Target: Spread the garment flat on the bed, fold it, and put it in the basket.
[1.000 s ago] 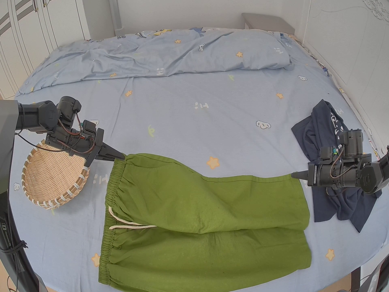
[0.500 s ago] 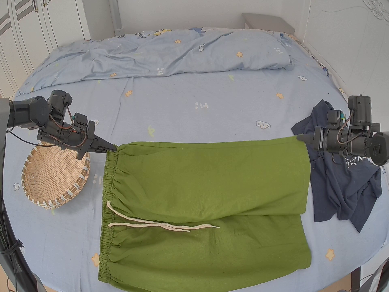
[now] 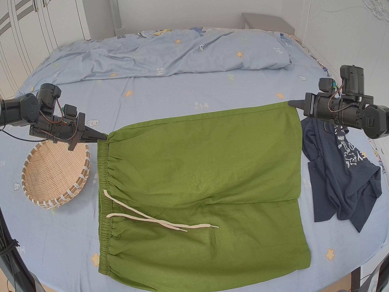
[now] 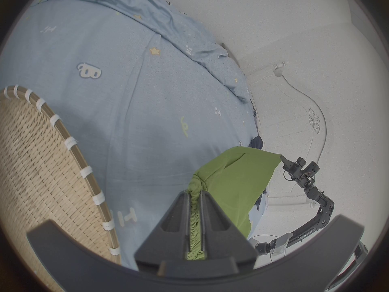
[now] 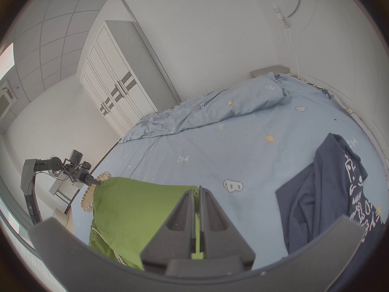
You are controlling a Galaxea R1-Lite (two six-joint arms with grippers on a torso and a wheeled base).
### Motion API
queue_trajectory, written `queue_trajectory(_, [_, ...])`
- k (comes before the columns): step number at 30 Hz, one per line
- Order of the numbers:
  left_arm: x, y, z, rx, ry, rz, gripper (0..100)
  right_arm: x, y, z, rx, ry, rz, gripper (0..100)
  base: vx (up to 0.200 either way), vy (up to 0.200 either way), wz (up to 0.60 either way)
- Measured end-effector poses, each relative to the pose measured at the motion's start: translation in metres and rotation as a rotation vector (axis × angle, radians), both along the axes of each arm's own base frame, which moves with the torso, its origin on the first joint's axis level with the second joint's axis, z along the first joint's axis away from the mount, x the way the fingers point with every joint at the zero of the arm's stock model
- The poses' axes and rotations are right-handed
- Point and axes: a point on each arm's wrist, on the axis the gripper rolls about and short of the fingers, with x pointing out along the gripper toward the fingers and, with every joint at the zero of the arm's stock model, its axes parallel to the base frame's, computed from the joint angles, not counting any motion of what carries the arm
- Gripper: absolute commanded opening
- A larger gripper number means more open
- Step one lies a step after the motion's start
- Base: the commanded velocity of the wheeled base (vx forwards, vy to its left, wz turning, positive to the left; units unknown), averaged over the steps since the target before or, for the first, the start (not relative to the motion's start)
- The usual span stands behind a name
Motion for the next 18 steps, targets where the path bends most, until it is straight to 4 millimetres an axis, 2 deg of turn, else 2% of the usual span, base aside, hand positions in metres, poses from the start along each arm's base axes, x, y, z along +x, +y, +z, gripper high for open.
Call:
queue_trajectory(10, [0.004,0.004,0.003,0.011,-0.054,0.011,0,0.031,0.015,0.003,0.005,-0.048,0.019,0,0.000,0.000,0.00])
queue_trajectory(18, [0.012,0.004,0.003,0.023,-0.120,0.010,0,0.059,0.020,-0.007,0.003,-0.059,0.009,0,0.000,0.000,0.00])
